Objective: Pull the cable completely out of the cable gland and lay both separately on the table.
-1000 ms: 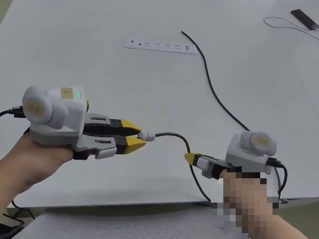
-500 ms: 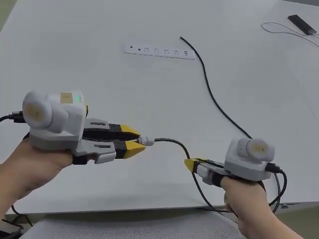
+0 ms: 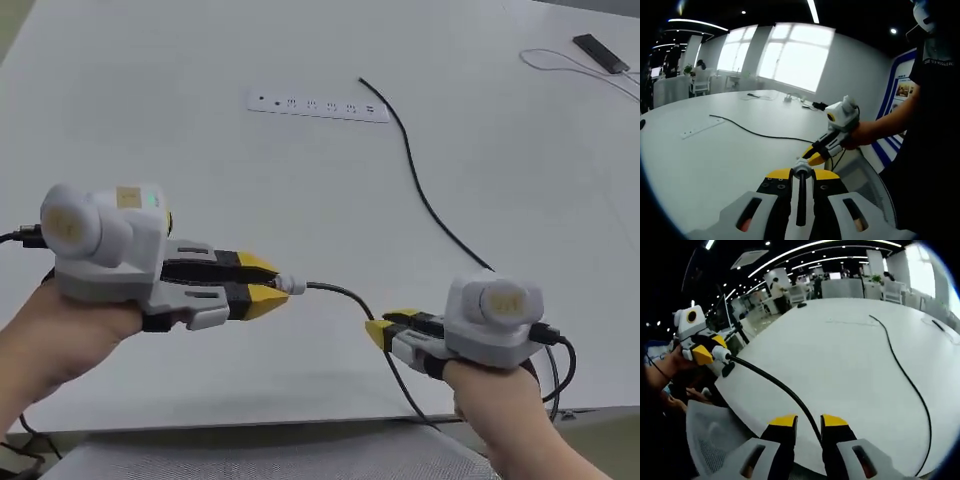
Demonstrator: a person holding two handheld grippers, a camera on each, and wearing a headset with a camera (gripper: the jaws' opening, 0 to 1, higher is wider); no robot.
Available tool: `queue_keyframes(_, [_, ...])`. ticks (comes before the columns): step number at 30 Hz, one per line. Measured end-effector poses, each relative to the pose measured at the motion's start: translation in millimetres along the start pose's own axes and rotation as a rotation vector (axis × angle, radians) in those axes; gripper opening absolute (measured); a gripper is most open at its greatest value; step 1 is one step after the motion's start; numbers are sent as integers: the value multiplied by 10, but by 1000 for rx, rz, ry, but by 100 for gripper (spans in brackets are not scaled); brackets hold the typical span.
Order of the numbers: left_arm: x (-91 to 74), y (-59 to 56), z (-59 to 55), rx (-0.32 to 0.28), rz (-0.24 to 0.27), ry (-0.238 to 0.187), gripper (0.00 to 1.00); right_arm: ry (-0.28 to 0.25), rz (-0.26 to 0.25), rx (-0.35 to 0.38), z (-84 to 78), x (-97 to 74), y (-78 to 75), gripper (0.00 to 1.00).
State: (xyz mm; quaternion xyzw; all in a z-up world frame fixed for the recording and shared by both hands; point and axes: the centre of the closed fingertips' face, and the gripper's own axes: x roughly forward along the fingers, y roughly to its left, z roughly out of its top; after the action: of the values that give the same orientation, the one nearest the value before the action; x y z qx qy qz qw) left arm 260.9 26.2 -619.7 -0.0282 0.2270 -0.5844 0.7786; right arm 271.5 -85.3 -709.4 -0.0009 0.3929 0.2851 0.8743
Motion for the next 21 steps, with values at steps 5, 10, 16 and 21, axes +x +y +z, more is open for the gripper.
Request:
queue_keyframes(5, [-3,-11,-21,-3,1,3,15,-58,44,-317,304,-81,328,24])
queue_keyframes(10, [-5,-23,-34,-8,-1,6,15,-94,77,-569,519,-103,661,25])
queue_keyframes(16, [-7,-26,-30,-10,-1,6,15,-98,113,-738,610,-35,883,21])
queue_keyframes(21, [-5,-30,-36,-12,-1,6,15,-107,130,-798,641,6,970,15])
